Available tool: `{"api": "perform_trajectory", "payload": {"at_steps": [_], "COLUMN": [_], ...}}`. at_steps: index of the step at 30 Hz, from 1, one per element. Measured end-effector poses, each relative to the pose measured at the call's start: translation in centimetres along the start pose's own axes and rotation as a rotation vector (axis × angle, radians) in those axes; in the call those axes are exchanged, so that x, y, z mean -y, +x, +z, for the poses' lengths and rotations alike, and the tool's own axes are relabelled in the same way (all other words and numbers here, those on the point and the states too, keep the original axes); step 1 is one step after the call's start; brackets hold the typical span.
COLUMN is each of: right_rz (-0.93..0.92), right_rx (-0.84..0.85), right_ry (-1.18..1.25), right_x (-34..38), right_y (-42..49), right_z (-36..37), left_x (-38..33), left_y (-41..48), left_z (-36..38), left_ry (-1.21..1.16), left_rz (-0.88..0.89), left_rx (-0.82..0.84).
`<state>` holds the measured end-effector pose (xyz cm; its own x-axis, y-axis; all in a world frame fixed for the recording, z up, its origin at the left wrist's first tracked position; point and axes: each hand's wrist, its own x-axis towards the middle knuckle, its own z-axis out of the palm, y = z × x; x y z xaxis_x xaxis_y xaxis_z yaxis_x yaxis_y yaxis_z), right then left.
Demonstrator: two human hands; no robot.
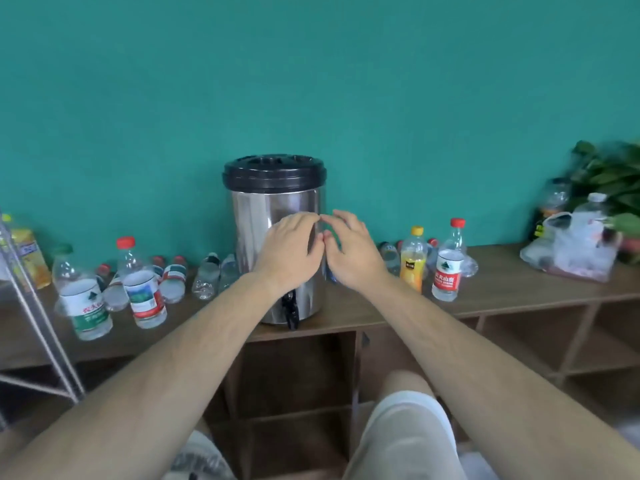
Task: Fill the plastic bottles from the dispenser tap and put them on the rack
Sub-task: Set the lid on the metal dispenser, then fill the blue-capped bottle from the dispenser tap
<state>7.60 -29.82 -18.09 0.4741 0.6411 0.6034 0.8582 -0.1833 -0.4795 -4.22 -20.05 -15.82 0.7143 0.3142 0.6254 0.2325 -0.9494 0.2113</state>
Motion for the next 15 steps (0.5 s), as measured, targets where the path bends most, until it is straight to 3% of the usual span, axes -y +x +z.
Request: {"api": "perform_trajectory", "payload": {"at_steps": [8,15], "right_rz": [0.243,0.273], "right_rx": [0.156,0.322], "right_ry": [-0.138,-0.393], "right_x": [-11.3,-17.6], "right_y": [-3.5,2.6], "right_z": [4.3,10.0], "left_x": [-1.0,0.1], "left_y": [0.7,6.9], "left_z": [10.1,16.3], "left_ry": [-0.064,-0.061], "left_rz": [-0.089,-0.282], "left_rx": [0.389,0.509]}}
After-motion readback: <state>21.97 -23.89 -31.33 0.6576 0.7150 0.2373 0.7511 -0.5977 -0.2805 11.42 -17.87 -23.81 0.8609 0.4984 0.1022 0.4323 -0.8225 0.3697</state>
